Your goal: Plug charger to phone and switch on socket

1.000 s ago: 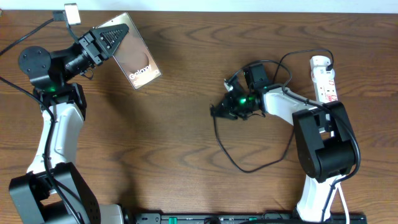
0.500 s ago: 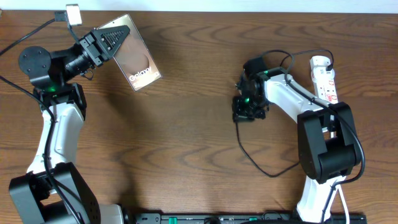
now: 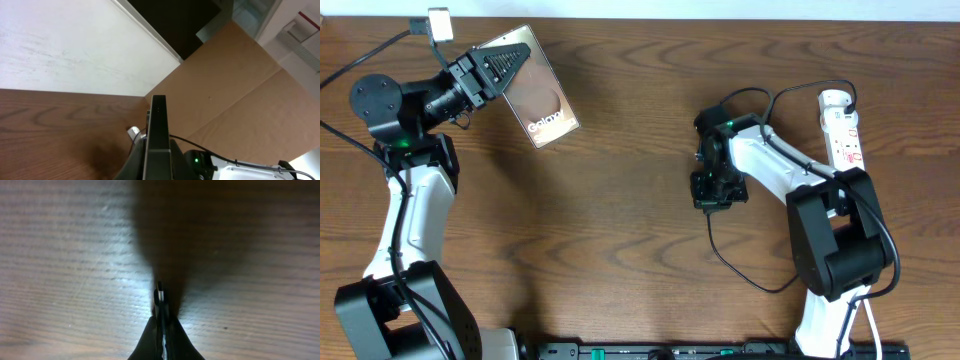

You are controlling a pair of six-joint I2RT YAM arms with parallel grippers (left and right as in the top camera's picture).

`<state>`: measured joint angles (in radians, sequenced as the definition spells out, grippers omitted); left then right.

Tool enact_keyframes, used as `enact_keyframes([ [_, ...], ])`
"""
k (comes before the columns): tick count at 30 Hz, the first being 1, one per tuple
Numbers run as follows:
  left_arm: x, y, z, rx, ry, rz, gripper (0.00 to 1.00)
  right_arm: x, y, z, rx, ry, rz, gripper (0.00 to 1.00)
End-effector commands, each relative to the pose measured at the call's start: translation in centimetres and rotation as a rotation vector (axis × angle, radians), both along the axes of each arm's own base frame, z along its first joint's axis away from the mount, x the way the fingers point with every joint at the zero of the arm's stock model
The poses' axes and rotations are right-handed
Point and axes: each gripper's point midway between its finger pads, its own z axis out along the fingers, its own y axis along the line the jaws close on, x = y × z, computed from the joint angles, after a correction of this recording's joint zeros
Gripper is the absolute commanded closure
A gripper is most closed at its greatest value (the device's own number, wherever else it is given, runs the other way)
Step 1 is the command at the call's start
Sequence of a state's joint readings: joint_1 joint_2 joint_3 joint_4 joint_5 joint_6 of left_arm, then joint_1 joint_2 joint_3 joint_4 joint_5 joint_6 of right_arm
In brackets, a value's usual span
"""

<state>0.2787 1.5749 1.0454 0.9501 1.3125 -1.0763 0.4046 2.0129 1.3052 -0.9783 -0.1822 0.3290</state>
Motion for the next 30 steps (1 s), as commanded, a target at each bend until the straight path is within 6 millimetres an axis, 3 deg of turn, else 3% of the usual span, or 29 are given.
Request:
enact_keyframes([
  [1,-0.3,-0.2,0.4,0.012,-0.021,-0.015,0.93,-2.0,-0.6,-1.6,-0.05,0.037,-0.006,0.99],
  [8,-0.3,-0.2,0.4,0.012,-0.021,-0.015,0.93,-3.9,-1.1,-3.2,-0.058,0.068,-0.012,0.99],
  [12,-0.3,-0.2,0.4,0.012,-0.02,-0.016,0.93,-4.5,-1.3,-3.4,-0.069,0.085,-0.028,0.93],
  [15,-0.3,-0.2,0.2,0.009,-0.009,-0.016,0.93,-5.0,-1.6,-3.6,-0.08,0.1,-0.046,0.99],
  [30,-0.3,-0.2,0.2,0.008,-0.007,-0.016,0.93,-9.0,-3.5,-3.5,-0.155,0.241,-0.067,0.99],
])
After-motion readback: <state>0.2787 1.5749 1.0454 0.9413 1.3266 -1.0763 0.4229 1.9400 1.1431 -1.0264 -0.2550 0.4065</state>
